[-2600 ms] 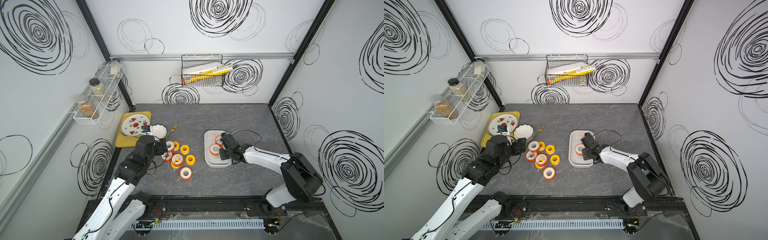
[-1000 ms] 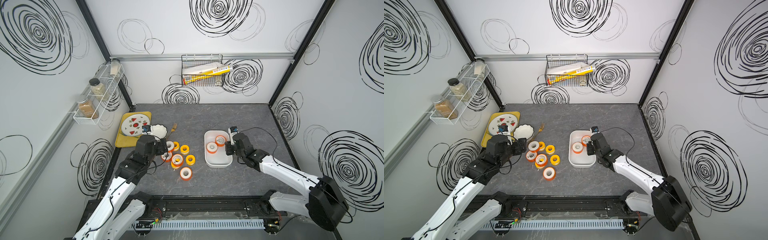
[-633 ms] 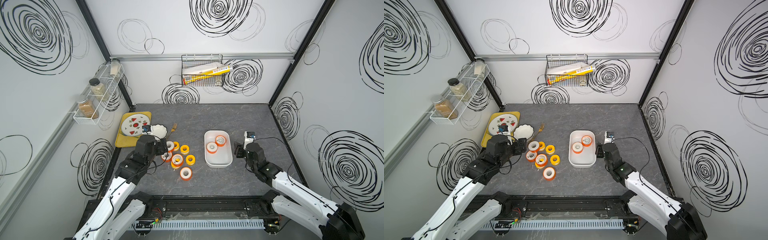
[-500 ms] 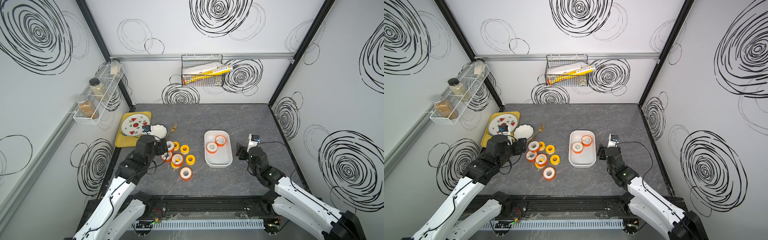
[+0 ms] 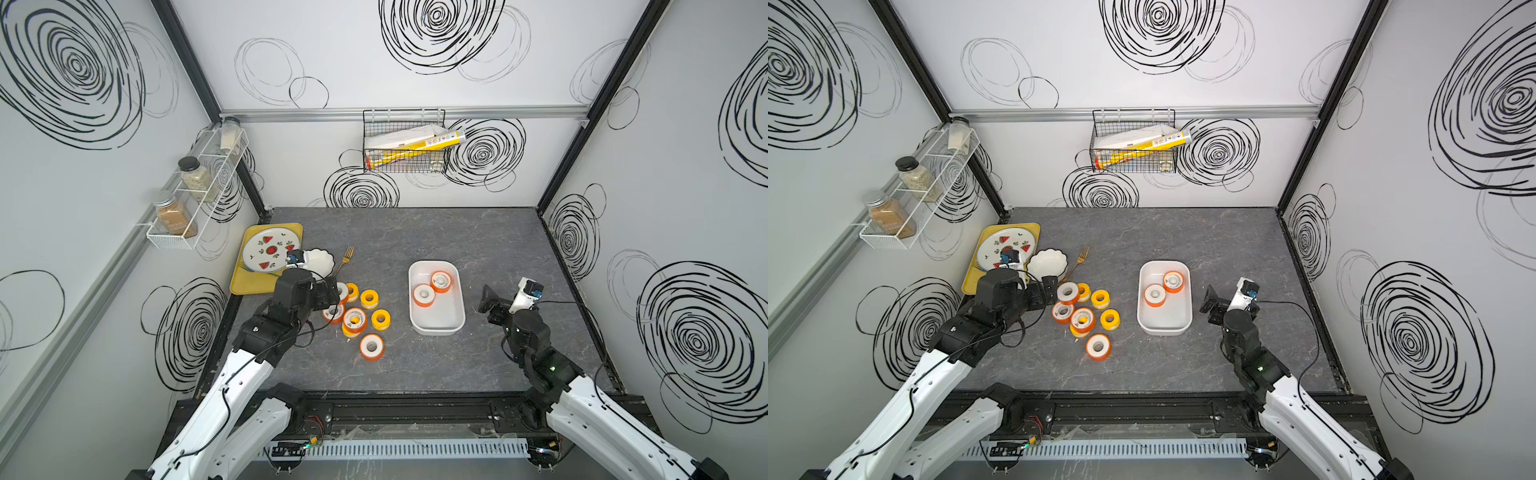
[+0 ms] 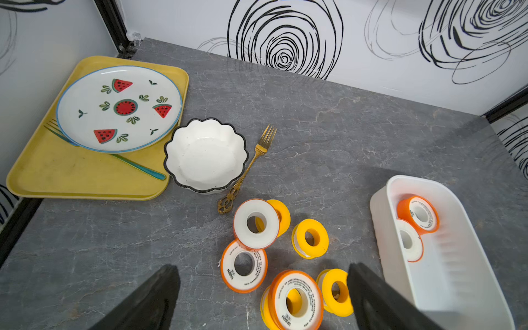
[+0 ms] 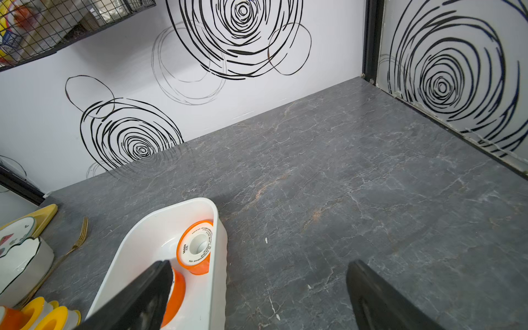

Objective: Put the sealing tape into the storage box
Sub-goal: Pick up the sealing tape at the center of the board.

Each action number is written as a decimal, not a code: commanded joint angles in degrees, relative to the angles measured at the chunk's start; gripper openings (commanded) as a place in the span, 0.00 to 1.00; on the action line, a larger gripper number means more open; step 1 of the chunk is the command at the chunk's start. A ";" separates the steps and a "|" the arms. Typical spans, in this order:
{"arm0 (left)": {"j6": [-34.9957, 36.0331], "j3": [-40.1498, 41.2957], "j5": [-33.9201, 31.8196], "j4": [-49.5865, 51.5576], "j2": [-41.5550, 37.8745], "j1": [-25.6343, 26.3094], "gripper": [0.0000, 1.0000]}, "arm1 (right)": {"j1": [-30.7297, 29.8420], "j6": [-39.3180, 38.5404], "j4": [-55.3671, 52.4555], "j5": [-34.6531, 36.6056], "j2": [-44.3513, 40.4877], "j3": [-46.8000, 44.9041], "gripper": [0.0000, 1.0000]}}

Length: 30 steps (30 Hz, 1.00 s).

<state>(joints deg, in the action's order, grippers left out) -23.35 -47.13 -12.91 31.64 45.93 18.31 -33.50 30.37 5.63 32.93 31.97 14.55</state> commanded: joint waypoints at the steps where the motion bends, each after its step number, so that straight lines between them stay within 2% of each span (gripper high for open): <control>1: -0.82 -0.86 -0.71 -0.02 2.49 -0.20 0.99 | 0.23 0.73 1.19 1.51 -0.41 -0.66 1.00; 6: -6.00 -3.66 0.65 3.14 8.72 -0.12 0.99 | 0.23 0.78 1.22 1.49 -0.59 -0.80 1.00; 15: -15.94 0.71 2.21 -4.46 16.31 0.31 0.99 | 0.22 0.73 1.23 1.44 -0.54 -0.83 1.00; 24: -19.08 1.73 -5.55 -7.25 25.59 1.91 0.99 | 0.19 0.63 1.54 1.21 0.20 -0.66 1.00; 30: -18.51 -0.02 -6.15 -9.46 32.02 2.80 0.99 | 0.21 0.60 1.41 1.17 0.64 -0.47 1.00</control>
<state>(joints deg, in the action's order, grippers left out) -41.41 -46.17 -17.12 25.23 76.42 20.75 -33.50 30.68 6.00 33.43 32.42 14.22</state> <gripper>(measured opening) 0.991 0.999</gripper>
